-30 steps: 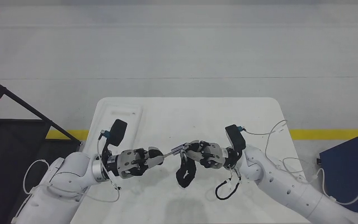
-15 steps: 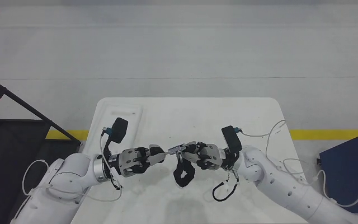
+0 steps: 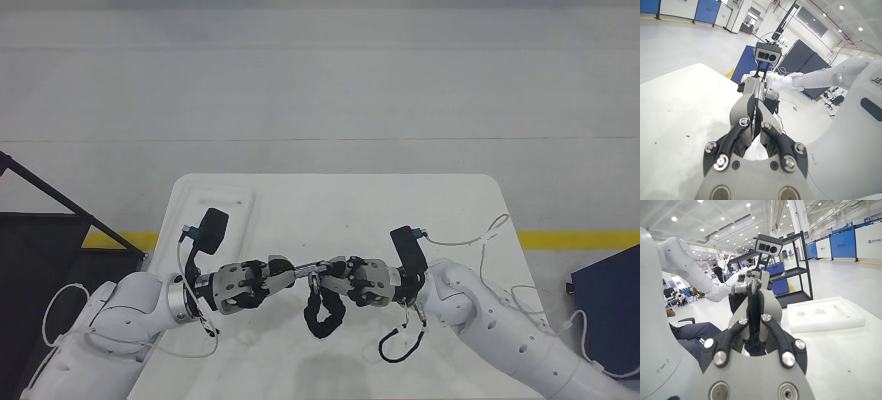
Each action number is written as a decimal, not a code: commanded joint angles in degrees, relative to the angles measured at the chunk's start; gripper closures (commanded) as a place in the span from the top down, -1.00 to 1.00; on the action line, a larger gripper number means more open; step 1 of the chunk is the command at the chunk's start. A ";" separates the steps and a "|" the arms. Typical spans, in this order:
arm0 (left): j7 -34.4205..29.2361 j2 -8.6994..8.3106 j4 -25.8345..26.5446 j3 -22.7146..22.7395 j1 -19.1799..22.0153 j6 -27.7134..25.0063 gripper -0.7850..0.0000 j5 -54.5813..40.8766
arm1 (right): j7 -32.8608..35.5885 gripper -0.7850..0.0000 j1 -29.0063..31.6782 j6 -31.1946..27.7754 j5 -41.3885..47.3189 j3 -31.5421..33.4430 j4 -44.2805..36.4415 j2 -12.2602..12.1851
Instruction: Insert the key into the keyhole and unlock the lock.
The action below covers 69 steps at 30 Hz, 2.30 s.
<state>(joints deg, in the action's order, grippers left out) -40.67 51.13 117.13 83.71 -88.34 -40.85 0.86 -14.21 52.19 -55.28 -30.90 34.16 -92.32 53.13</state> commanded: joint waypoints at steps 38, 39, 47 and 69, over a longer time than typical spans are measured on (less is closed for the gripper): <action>12.98 1.58 -20.33 -3.69 8.36 -17.15 1.00 -7.70 | -0.44 -1.00 -3.79 -2.72 12.41 -0.83 8.76 6.87; 12.98 1.58 -20.33 -3.69 8.36 -17.15 1.00 -7.70 | -0.44 -1.00 -3.79 -2.72 12.41 -0.83 8.76 6.87; 12.98 1.58 -20.33 -3.69 8.36 -17.15 1.00 -7.70 | -0.44 -1.00 -3.79 -2.72 12.41 -0.83 8.76 6.87; 12.98 1.58 -20.33 -3.69 8.36 -17.15 1.00 -7.70 | 3.14 -1.00 0.20 -2.72 28.85 -2.36 16.38 12.29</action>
<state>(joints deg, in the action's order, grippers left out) -27.69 52.71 96.80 80.03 -79.98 -58.00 -6.84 -11.11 52.35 -58.00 -1.94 31.67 -75.96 65.41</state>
